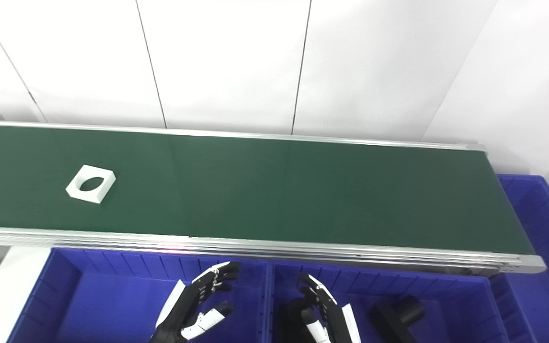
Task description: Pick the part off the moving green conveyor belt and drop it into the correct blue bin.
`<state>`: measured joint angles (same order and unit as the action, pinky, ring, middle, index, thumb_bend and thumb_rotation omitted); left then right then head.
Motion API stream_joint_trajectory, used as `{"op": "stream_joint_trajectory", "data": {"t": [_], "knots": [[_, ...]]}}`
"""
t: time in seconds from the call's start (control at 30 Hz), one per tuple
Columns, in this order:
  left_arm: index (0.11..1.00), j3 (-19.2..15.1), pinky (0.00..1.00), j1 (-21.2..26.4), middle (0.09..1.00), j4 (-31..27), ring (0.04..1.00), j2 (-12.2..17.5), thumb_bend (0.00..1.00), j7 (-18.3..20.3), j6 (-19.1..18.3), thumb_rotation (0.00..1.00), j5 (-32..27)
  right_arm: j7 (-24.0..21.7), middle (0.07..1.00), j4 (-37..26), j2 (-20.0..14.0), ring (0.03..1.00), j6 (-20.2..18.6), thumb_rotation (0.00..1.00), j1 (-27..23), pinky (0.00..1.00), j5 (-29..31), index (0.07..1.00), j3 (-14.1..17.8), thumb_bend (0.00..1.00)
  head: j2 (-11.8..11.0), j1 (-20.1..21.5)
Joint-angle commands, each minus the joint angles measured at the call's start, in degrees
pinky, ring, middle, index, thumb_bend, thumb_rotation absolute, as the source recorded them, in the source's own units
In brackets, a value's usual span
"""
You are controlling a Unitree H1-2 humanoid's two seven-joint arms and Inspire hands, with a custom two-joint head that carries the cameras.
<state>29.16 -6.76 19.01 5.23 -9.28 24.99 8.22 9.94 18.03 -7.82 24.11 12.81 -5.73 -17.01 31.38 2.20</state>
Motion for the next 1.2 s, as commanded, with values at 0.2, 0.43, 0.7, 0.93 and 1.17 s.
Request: {"op": "stream_joint_trajectory", "data": {"t": [0.2,0.43,0.7,0.93,1.17], "knots": [[0.799,0.99,0.72,0.94,0.833,-3.07,0.8,0.49,0.75,-0.99,1.93,0.75,-0.59,0.71,0.881,0.08,-0.12,0.837,2.82,0.98,-1.14,0.82,0.63,0.839,-0.35,0.83,-0.32,-0.73],[0.798,5.61,0.7,2.03,0.806,-11.12,0.78,3.25,0.78,-5.78,1.94,0.75,4.21,1.07,0.882,0.72,-0.32,0.82,2.82,0.98,-1.45,0.79,0.67,0.843,-0.42,0.82,-1.21,-3.49],[0.776,7.94,0.67,4.18,0.796,-17.85,0.77,5.48,0.82,-10.16,1.94,0.75,5.47,0.81,0.891,1.83,-0.78,0.835,2.82,0.99,-1.68,0.82,1.16,0.841,-0.24,0.84,-4.14,-6.01],[0.759,9.09,0.64,5.47,0.774,-18.13,0.748,5.77,0.84,-13.39,1.94,0.74,6.47,0.19,0.894,2.33,-1.18,0.838,2.82,1.0,-1.79,0.82,1.82,0.843,-0.07,0.83,-4.9,-7.89],[0.758,11.17,0.61,6.52,0.778,-19.23,0.74,6.79,0.83,-14.62,1.93,0.69,7.92,-0.14,0.902,2.35,-1.45,0.853,2.82,1.0,-1.83,0.85,2.03,0.848,-0.11,0.83,-4.9,-8.32]]}}
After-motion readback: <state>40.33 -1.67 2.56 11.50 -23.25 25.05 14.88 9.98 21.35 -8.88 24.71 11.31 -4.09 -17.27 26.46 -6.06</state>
